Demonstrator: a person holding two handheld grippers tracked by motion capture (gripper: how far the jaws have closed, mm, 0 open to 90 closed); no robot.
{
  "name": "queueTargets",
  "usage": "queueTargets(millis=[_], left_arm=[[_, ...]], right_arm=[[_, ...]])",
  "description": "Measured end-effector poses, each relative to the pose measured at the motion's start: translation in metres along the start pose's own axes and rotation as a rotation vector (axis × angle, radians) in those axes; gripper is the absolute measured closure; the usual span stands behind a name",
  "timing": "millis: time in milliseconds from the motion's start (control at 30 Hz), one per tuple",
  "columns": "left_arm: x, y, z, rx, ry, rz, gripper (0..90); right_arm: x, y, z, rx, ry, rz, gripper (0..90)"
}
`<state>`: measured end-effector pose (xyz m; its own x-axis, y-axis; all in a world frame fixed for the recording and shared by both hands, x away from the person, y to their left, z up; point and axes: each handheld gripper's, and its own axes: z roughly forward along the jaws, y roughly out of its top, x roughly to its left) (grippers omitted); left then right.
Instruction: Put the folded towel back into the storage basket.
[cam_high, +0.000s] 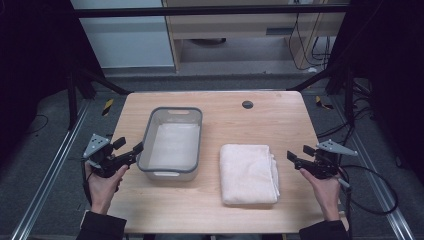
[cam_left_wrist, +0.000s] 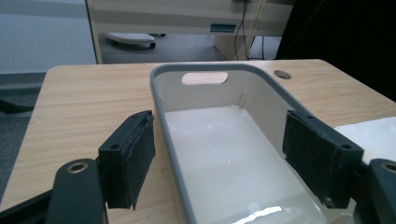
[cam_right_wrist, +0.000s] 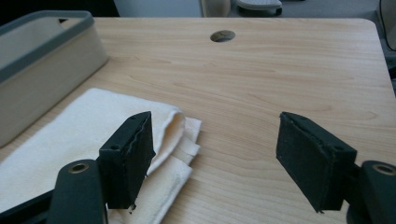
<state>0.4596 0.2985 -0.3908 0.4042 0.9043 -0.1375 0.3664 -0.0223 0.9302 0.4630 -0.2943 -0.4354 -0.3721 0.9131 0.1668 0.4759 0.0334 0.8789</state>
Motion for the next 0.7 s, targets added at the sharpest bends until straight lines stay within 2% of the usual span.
queueTargets(millis=[367, 700], left_arm=[[-0.041, 0.007, 0.004, -0.019, -0.075, 0.065, 25.3], [-0.074, 0.006, 0.017, 0.021, -0.133, 0.114, 27.3]], right_arm=[[0.010, 0.017, -0.012, -0.017, 0.048, -0.015, 28.9], [0.016, 0.028, -0.013, -0.006, 0.079, -0.035, 31.2]])
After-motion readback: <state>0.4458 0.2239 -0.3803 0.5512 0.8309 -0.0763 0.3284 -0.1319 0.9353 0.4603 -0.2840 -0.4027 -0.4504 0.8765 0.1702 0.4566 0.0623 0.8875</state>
